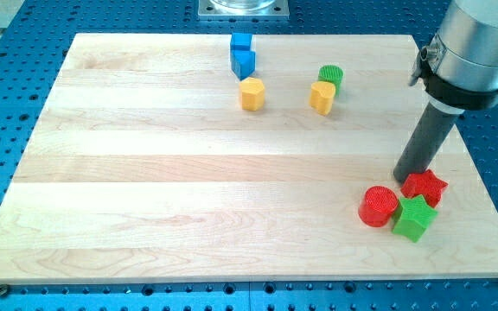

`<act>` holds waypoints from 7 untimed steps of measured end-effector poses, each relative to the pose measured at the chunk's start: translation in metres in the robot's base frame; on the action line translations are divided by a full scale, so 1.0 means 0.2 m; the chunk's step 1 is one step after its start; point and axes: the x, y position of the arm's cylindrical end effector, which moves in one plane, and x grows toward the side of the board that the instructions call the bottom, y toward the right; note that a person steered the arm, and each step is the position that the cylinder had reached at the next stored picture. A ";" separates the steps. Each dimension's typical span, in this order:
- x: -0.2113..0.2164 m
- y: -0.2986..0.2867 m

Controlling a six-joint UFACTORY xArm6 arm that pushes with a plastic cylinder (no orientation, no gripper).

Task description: Separate the green circle from the yellow heart

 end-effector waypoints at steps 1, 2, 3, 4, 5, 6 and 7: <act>-0.22 0.07; -0.66 0.20; -1.09 0.17; -1.29 -0.09; -1.22 -0.45; -1.00 -0.47; -0.79 -0.45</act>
